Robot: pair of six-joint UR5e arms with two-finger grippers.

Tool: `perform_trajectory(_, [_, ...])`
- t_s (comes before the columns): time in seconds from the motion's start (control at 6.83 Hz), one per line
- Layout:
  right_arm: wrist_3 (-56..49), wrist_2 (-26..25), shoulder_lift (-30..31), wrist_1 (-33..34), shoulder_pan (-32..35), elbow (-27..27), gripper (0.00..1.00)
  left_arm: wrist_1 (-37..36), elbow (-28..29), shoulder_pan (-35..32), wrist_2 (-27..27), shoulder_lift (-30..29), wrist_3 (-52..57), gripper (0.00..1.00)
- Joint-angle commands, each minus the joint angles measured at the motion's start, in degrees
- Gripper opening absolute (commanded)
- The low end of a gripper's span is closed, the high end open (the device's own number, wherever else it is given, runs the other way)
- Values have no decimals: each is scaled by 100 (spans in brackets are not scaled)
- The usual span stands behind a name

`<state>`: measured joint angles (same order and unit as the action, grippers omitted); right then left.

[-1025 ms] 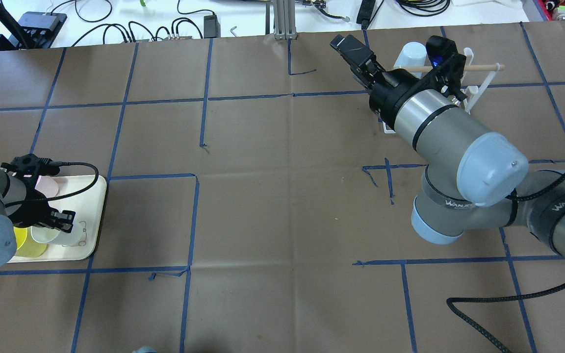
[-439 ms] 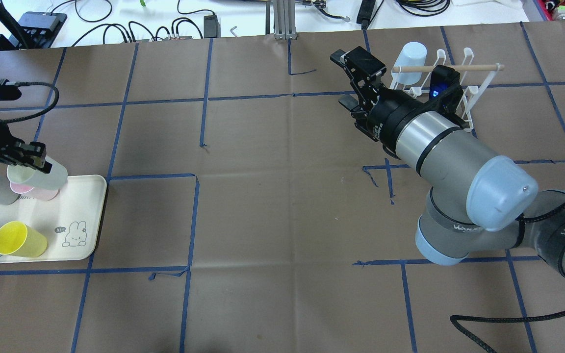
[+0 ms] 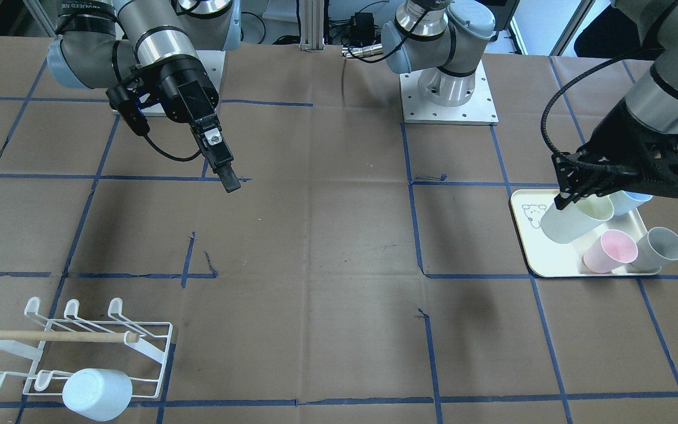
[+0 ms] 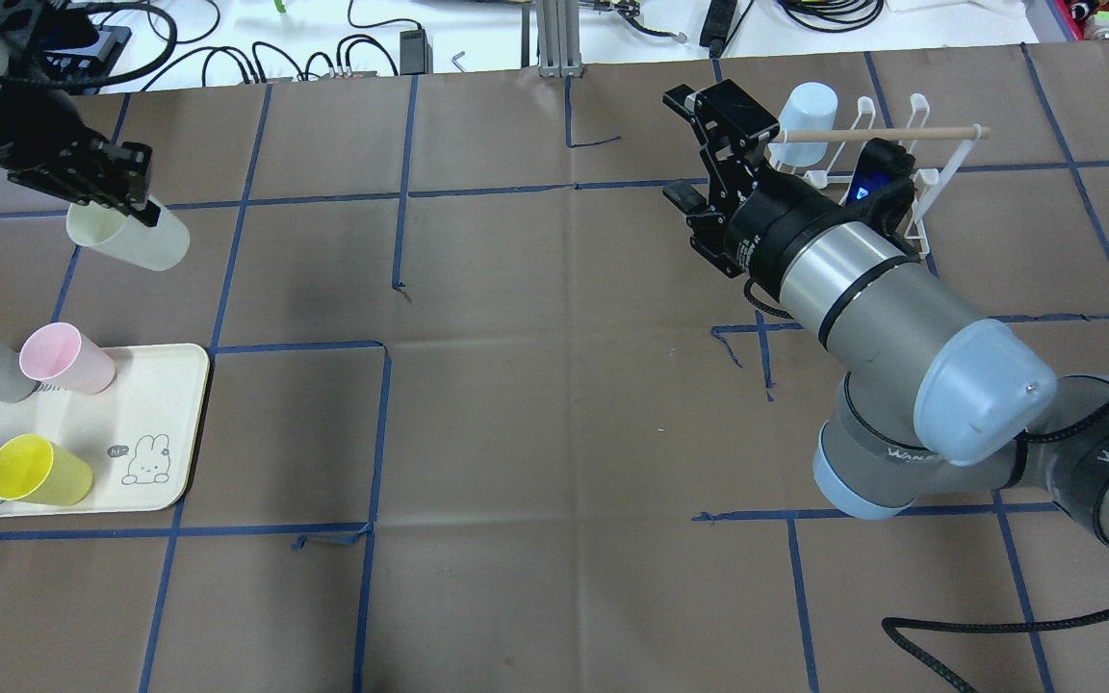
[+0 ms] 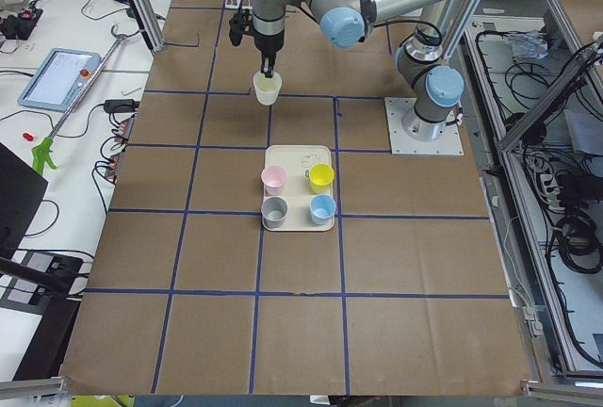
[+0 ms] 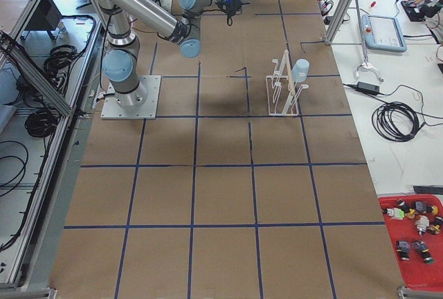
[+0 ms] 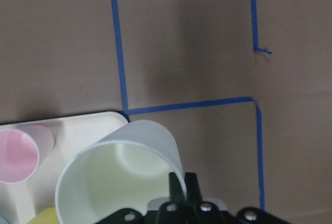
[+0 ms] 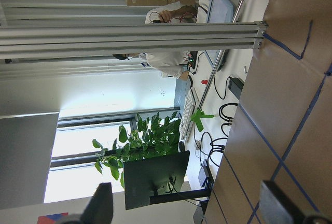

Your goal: Transfer IKEA cup to right arm and place on rack

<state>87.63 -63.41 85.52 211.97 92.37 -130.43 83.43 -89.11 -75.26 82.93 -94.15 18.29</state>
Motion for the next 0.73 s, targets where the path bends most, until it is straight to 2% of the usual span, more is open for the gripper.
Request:
perform_trajectory(0.0, [158, -14, -44, 230, 0, 0, 100, -334, 97, -821, -887, 10, -809, 0])
perform_trajectory(0.29, [158, -14, -35, 230, 0, 8, 100, -1159, -131, -885, -2363, 116, -819, 0])
perform_trajectory(0.59, [150, -14, -44, 230, 0, 0, 100, -2622, -814, -903, -3384, 265, -758, 0])
